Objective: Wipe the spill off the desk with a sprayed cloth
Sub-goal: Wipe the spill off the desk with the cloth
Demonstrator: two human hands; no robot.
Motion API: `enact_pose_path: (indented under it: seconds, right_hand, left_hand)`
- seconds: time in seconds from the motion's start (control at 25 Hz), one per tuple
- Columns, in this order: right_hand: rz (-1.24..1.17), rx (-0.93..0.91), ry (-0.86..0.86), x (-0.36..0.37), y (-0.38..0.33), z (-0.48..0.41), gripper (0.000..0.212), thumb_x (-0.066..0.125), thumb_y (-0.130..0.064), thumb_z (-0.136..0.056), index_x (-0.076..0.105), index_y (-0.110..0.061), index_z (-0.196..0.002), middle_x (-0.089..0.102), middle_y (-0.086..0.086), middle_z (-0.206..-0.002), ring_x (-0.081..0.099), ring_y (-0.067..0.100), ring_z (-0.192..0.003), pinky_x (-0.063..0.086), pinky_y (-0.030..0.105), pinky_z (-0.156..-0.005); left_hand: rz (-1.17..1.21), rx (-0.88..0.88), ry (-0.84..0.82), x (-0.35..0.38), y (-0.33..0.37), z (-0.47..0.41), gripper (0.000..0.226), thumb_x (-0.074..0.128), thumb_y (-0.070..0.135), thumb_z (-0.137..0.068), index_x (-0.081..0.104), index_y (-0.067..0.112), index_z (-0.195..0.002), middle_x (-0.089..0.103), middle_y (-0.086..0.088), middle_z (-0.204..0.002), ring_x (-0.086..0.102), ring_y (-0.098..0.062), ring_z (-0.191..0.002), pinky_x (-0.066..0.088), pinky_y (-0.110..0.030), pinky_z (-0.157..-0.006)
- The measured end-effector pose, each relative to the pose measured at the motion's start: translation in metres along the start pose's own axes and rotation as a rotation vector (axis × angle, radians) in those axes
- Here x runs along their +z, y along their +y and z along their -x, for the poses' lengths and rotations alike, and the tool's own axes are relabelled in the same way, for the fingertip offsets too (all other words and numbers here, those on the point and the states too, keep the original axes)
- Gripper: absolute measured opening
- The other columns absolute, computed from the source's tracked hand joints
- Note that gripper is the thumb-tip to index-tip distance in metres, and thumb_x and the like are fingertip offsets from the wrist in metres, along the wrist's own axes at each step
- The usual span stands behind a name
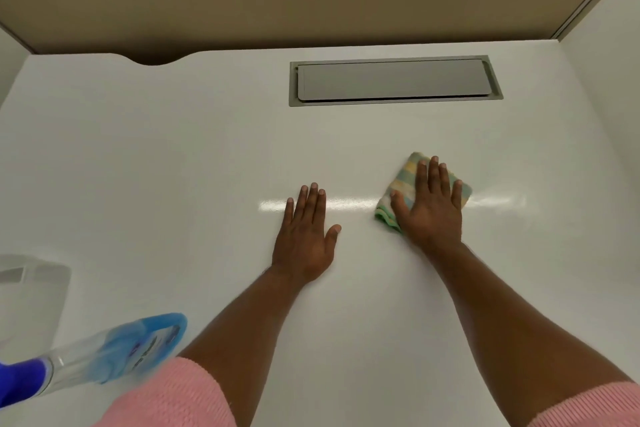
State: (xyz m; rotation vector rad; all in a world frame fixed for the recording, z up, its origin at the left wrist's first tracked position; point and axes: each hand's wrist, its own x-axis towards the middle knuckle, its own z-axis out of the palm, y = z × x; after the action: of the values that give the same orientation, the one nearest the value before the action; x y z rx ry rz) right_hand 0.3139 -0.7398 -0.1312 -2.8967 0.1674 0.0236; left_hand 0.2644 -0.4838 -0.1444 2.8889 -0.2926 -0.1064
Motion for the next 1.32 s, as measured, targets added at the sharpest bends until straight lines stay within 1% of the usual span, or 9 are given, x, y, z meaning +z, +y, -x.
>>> enact_pose_path:
  seconds: [0.16,0.24,0.44,0.56,0.68,0.8,0.96,1.12,1.32]
  right_hand:
    - [-0.004,0.049,0.024,0.007,-0.019,-0.028,0.088,0.027,-0.065,-0.094,0.012,-0.012,-0.163,0.01,0.012,-0.171,0.005,0.028,-0.158,0.004,0.055,-0.126]
    - [-0.027,0.031,0.013,0.011,-0.041,-0.049,0.089,0.028,-0.065,-0.094,0.013,-0.01,-0.163,0.011,0.014,-0.171,0.006,0.029,-0.158,0.004,0.056,-0.126]
    - [-0.052,-0.152,-0.021,0.028,-0.128,-0.073,0.088,0.03,-0.065,-0.096,0.015,-0.009,-0.162,0.012,0.015,-0.17,0.007,0.03,-0.158,0.002,0.055,-0.126]
    - [-0.05,-0.205,-0.036,0.035,-0.148,-0.071,0.088,0.03,-0.064,-0.096,0.013,-0.01,-0.163,0.011,0.015,-0.171,0.006,0.029,-0.158,0.001,0.055,-0.126]
    - [-0.054,-0.21,-0.042,0.034,-0.144,-0.073,0.087,0.029,-0.064,-0.096,0.012,-0.01,-0.163,0.009,0.013,-0.171,0.003,0.027,-0.158,0.001,0.055,-0.126]
    - [-0.052,-0.201,-0.045,0.032,-0.129,-0.068,0.088,0.028,-0.065,-0.096,0.009,-0.011,-0.163,0.007,0.012,-0.172,0.002,0.027,-0.159,-0.001,0.053,-0.127]
    - [-0.032,-0.143,-0.017,0.021,-0.068,-0.044,0.088,0.029,-0.065,-0.096,0.009,-0.013,-0.164,0.008,0.011,-0.172,0.004,0.026,-0.159,0.002,0.053,-0.127]
    - [-0.025,-0.103,0.003,0.007,-0.013,0.012,0.086,0.03,-0.064,-0.095,0.01,-0.016,-0.164,0.008,0.009,-0.172,0.004,0.025,-0.159,0.004,0.053,-0.127]
    - [-0.017,-0.147,-0.028,0.011,-0.021,0.088,0.087,0.031,-0.064,-0.095,0.01,-0.014,-0.164,0.008,0.009,-0.172,0.003,0.025,-0.159,0.003,0.052,-0.127]
  left_hand:
    - [0.001,0.001,0.011,0.0,0.0,0.002,0.073,0.031,0.047,-0.102,0.015,0.005,-0.161,0.009,-0.011,-0.171,0.001,-0.024,-0.158,0.009,-0.049,-0.127]
    - [0.012,-0.006,0.006,-0.002,0.0,-0.001,0.074,0.032,0.047,-0.102,0.016,0.005,-0.161,0.01,-0.012,-0.17,0.001,-0.024,-0.158,0.011,-0.05,-0.127]
    - [-0.005,-0.012,0.009,-0.002,0.0,-0.003,0.073,0.033,0.047,-0.102,0.019,0.005,-0.16,0.017,-0.013,-0.169,0.006,-0.024,-0.158,0.014,-0.049,-0.127]
    - [-0.013,-0.011,0.009,-0.002,-0.001,-0.003,0.072,0.034,0.048,-0.102,0.025,0.004,-0.159,0.025,-0.013,-0.167,0.015,-0.026,-0.157,0.017,-0.049,-0.126]
    - [-0.009,-0.015,0.009,-0.002,-0.002,-0.003,0.071,0.033,0.048,-0.103,0.025,0.004,-0.159,0.026,-0.013,-0.166,0.015,-0.026,-0.157,0.017,-0.049,-0.126]
    - [-0.002,-0.003,0.002,-0.003,-0.002,-0.004,0.071,0.031,0.047,-0.103,0.022,0.005,-0.16,0.022,-0.013,-0.168,0.009,-0.025,-0.158,0.013,-0.048,-0.127]
    - [0.005,0.005,0.012,-0.003,-0.002,-0.003,0.072,0.032,0.045,-0.101,0.021,0.004,-0.16,0.017,-0.012,-0.169,0.008,-0.026,-0.158,0.011,-0.048,-0.127]
    - [0.009,0.003,0.006,0.001,-0.004,-0.001,0.072,0.027,0.045,-0.101,0.023,0.003,-0.159,0.018,-0.015,-0.168,0.011,-0.028,-0.157,0.012,-0.05,-0.127]
    - [0.072,-0.046,-0.012,-0.006,-0.003,0.009,0.076,0.015,0.049,-0.1,0.019,0.003,-0.16,0.013,-0.014,-0.169,0.006,-0.027,-0.158,0.004,-0.046,-0.128]
